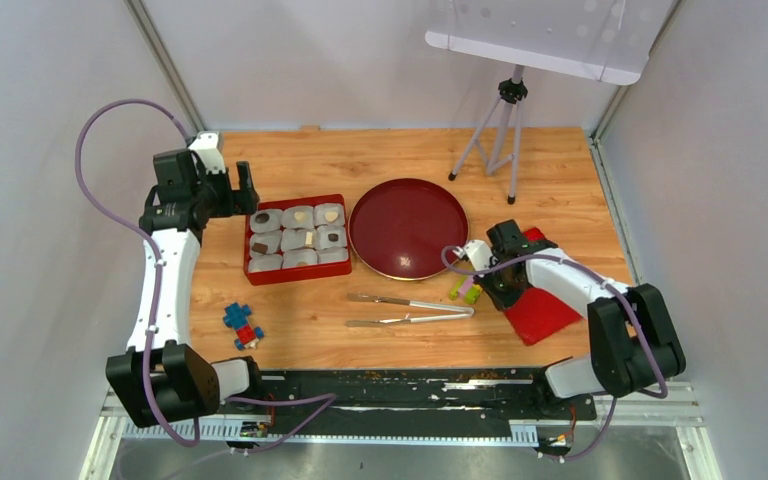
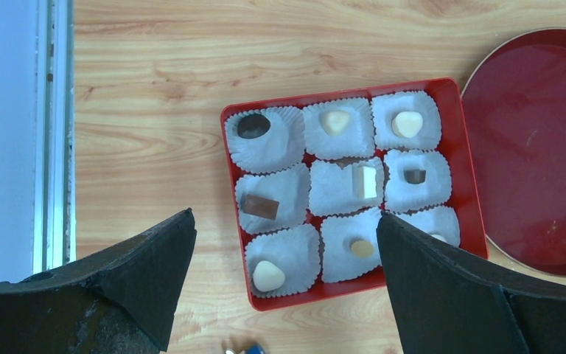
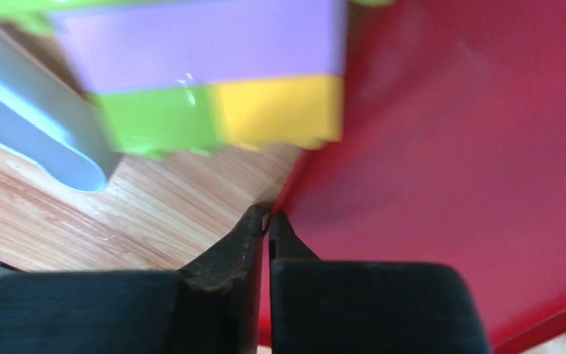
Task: Pack the chocolate
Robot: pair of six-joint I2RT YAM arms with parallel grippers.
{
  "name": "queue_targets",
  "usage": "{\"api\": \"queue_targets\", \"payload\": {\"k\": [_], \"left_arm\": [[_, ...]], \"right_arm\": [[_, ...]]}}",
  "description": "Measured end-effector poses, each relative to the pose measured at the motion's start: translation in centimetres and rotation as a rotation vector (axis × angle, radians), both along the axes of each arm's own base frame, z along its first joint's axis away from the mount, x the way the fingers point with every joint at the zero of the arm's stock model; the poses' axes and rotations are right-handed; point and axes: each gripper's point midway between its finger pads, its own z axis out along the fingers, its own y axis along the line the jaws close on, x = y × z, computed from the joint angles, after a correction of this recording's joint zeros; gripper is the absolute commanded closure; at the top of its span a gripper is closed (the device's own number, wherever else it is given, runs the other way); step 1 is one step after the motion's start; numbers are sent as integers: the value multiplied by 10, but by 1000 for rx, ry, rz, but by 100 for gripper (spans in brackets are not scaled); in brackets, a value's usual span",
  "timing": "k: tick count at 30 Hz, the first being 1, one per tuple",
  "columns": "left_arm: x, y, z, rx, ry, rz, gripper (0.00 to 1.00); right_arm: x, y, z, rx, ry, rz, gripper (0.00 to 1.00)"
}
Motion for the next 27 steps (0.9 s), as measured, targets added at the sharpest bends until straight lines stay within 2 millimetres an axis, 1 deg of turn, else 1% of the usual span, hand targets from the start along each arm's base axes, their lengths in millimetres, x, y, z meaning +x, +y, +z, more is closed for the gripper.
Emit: {"api": "queue_targets", "payload": {"k": [3,5,6,8,10,13,14,16,18,21,22,23,25,26,27], "left_arm": [[0,0,-1,1,2,2,0],[1,0,-1,1,2,1,0],[2,1,-2,3,5,0,0],[5,1,-5,7,11,-5,0],[10,0,-9,13,24,-15,0],[18,-4,-13,18,30,-38,0],[21,-8,-14,20,30,-54,0],[25,-16,-15,27,23,-92,0],[28,-28,-12,37,1,-152,0],[34,-52,1,61,-86,-273,0],[33,-64,7,78,-130,-333,0],[29,-76,12,101,-171,-400,0],[15,-107,25,158,-265,-560,0],[4,-127,32,198,-325,-661,0],[-10,-148,42,247,-399,-778,0]], "right_arm": [[4,-9,1,-6,-5,-53,100],[10,-16,5,-15,-14,-78,100],[13,-19,11,-24,-15,-92,100],[24,-29,30,-41,-23,-141,100],[36,-38,53,-38,-35,-200,100],[49,-45,84,-11,-69,-245,100],[49,-46,93,1,-77,-253,100],[41,-43,108,36,-73,-249,100],[31,-32,124,101,-69,-227,100],[21,-12,149,218,-83,-189,100],[18,-2,161,274,-90,-169,100],[17,4,168,306,-95,-152,100],[16,21,184,386,-102,-111,100],[15,28,190,416,-104,-90,100],[14,39,199,457,-106,-54,100]]}}
